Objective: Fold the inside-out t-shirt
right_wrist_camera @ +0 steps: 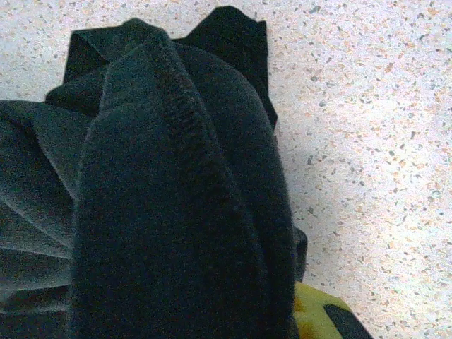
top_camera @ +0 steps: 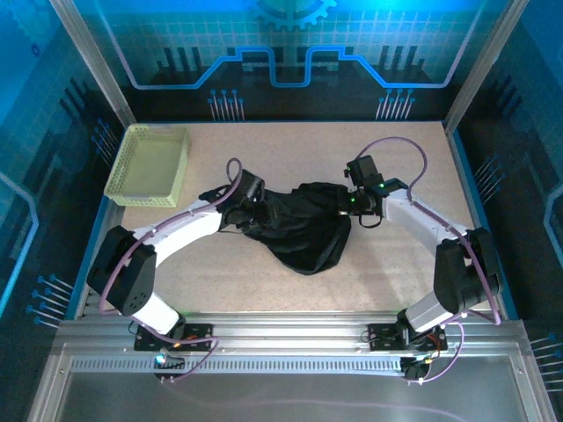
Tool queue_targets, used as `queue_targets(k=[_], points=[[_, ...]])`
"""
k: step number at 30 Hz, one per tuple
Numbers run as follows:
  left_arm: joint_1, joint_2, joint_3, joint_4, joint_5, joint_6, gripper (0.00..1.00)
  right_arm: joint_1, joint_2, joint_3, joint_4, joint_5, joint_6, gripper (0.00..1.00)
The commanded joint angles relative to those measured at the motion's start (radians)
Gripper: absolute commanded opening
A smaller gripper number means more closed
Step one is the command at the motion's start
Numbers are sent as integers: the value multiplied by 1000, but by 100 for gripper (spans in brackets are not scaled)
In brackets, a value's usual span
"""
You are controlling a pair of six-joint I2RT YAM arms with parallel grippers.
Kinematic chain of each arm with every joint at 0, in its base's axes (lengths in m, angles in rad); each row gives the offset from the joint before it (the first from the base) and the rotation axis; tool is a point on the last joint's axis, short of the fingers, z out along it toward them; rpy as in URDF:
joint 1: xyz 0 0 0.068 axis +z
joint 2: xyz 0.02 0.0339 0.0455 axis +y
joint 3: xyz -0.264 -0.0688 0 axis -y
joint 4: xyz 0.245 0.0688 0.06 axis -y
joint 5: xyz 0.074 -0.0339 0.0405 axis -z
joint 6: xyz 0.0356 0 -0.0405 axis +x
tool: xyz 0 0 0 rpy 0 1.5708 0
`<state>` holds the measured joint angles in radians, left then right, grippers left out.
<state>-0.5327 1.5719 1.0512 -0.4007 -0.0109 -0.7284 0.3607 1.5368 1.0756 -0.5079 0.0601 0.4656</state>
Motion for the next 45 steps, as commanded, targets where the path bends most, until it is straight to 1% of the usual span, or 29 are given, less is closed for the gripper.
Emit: queue_targets(k=[1, 4, 6, 8, 12, 15, 17, 19, 20, 21, 23, 25, 26, 27, 29, 31, 32, 33, 35, 36, 38, 39, 40, 43, 45], points=[[17, 9, 40, 36, -7, 4, 24, 6, -40, -10, -7, 41, -5, 0], [60, -31, 36, 30, 3, 10, 0, -19, -66, 2, -35, 63, -18, 0], [110, -85, 35, 24, 34, 21, 0, -60, -89, 26, -68, 66, -33, 0], [165, -160, 48, 8, 63, 39, 0, -120, -128, 66, -107, 36, -56, 0], [322, -334, 136, -39, 149, 52, 0, -238, -233, 191, -179, -20, -89, 0], [446, -432, 202, -45, 199, 32, 0, -315, -305, 281, -212, -50, -92, 0], [531, -468, 224, -41, 240, -3, 0, -362, -348, 320, -220, -72, -90, 0], [625, -478, 227, -8, 342, -58, 0, -406, -389, 338, -215, -92, -90, 0], [658, -477, 221, 15, 380, -86, 0, -421, -402, 340, -209, -96, -91, 0], [670, -463, 209, 35, 413, -112, 0, -430, -410, 336, -198, -102, -90, 0], [664, -400, 206, 39, 458, -112, 0, -432, -388, 328, -188, -134, -94, 1], [644, -300, 206, -22, 466, -86, 0, -420, -323, 314, -189, -157, -88, 0], [630, -243, 215, -67, 458, -53, 0, -411, -288, 299, -182, -139, -90, 0], [613, -184, 233, -131, 431, -13, 0, -400, -230, 290, -192, -97, -83, 0], [574, -90, 245, -205, 363, 43, 0, -383, -118, 307, -224, -19, -83, 0], [540, -25, 249, -224, 338, 70, 0, -358, -25, 335, -230, 76, -95, 0], [525, -8, 246, -223, 325, 81, 0, -348, 1, 347, -227, 103, -99, 2], [505, 6, 255, -236, 293, 91, 0, -338, 25, 364, -227, 133, -101, 10], [473, 25, 278, -256, 236, 113, 0, -315, 55, 403, -245, 197, -102, 38], [466, 36, 295, -270, 216, 120, 0, -299, 61, 422, -262, 237, -104, 49], [462, 49, 311, -270, 206, 124, 0, -256, 48, 421, -256, 263, -133, 62], [461, 56, 317, -271, 195, 124, 0, -227, 29, 405, -249, 280, -147, 67], [461, 62, 326, -276, 184, 124, 0, -199, 17, 387, -246, 282, -157, 69], [461, 74, 341, -277, 164, 129, 0, -113, -27, 292, -209, 180, -163, 72], [461, 88, 352, -284, 147, 135, 0, -31, -47, 189, -148, 107, -152, 72]])
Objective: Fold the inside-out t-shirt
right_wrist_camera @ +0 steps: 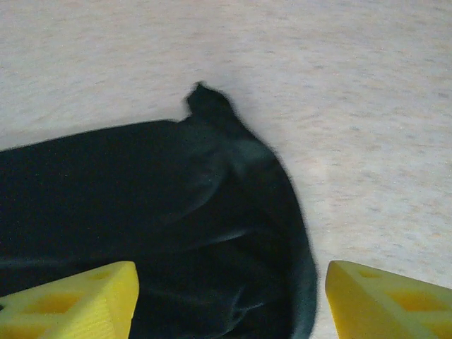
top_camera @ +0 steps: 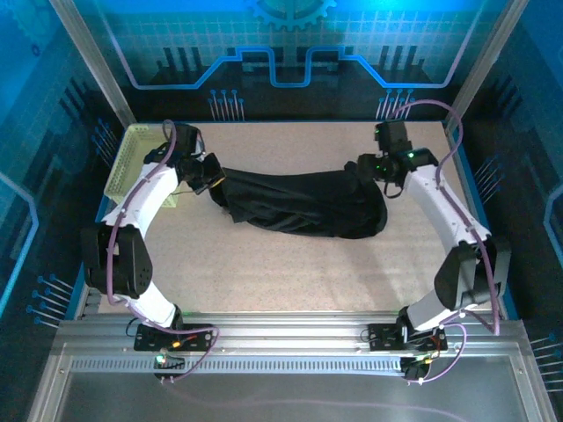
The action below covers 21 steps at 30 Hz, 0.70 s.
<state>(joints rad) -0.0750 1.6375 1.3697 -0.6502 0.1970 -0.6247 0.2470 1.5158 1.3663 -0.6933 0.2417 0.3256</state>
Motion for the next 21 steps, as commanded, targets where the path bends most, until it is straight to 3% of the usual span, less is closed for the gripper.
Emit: queue_targets(k=[1, 5, 9, 14, 21], points=[[3, 30, 38, -37, -69, 35, 10, 124, -22, -132, 61, -99, -6, 72], [-22, 53, 31, -75, -121, 51, 51, 274, 66, -203, 152, -137, 0, 72], [-118, -96, -125, 21, -206, 76, 77, 362, 176, -188, 217, -103, -33, 72], [-182, -276, -374, 177, -203, 63, 87, 401, 283, -108, 245, -87, -70, 72], [-213, -295, -542, 266, -203, -2, 87, 408, 446, 63, 168, 28, -89, 66]])
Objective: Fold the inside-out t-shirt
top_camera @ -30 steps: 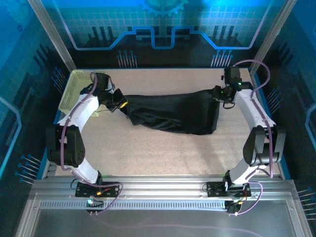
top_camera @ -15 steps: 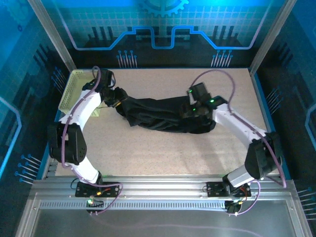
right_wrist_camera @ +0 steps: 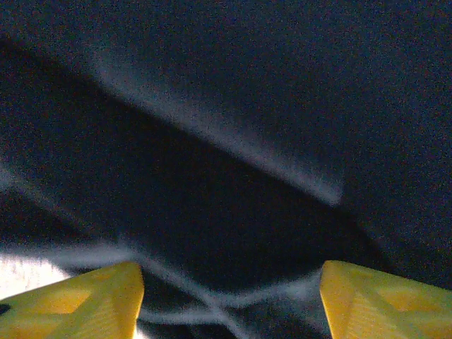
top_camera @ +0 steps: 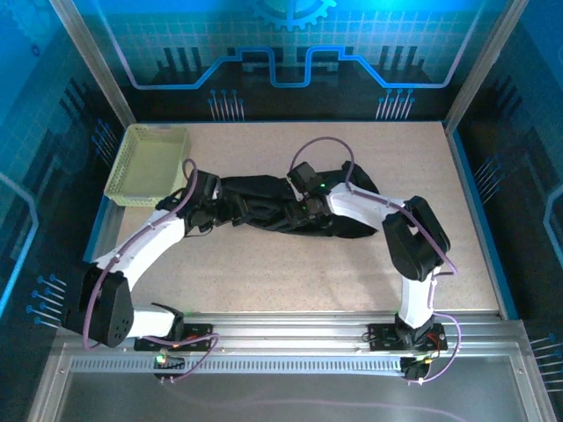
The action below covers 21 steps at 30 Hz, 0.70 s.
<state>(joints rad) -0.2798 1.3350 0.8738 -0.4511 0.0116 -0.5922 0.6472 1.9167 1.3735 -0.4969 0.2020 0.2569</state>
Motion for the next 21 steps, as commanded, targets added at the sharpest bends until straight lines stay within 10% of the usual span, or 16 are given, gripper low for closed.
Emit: queue_targets(k=[1, 8, 21], points=[[-9, 12, -61, 85, -9, -37, 88, 8, 56, 67, -34, 80, -19, 65], [-25, 150, -64, 237, 103, 0, 78, 0, 99, 88, -23, 83, -8, 55], [-32, 290, 45, 255, 67, 45, 28, -17, -38, 32, -22, 12, 7, 0]])
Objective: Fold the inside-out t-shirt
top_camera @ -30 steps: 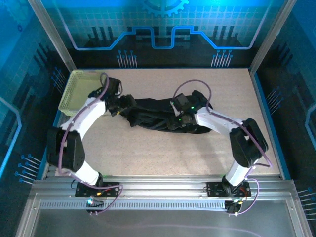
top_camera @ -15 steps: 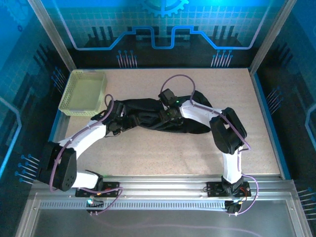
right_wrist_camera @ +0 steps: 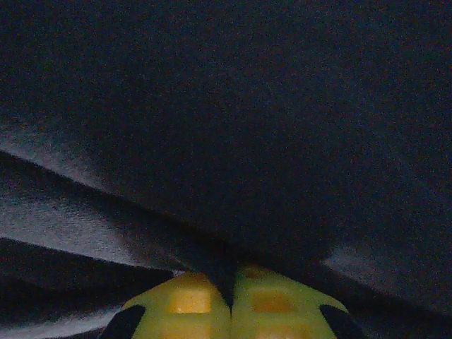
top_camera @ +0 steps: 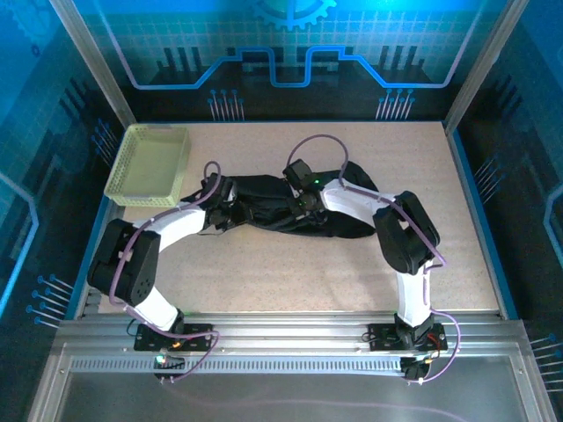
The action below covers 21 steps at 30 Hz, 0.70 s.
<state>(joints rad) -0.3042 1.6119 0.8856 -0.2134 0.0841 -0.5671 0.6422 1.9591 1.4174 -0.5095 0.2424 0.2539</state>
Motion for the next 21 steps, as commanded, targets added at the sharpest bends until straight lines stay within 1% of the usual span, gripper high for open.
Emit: queue_targets(k=[1, 5, 6, 10, 13, 18, 21], points=[[-6, 10, 36, 19, -8, 19, 22, -13, -94, -17, -10, -30, 11, 0], [-7, -14, 47, -4, -47, 29, 3, -21, -148, -37, -21, -42, 14, 0], [-7, -29, 46, -14, -62, 31, 0, -25, -161, -39, -29, -47, 16, 0], [-6, -120, 33, -50, -111, 36, 0, -38, -238, -59, -51, -96, 11, 0], [-7, -235, 11, -69, -117, 38, 0, -46, -333, -83, -75, -157, 4, 0], [-11, -470, -8, -132, -105, 33, 0, -59, -531, -130, -149, -232, -16, 0], [-25, -626, -45, -132, -114, 51, 0, -62, -639, -155, -189, -248, -27, 0]])
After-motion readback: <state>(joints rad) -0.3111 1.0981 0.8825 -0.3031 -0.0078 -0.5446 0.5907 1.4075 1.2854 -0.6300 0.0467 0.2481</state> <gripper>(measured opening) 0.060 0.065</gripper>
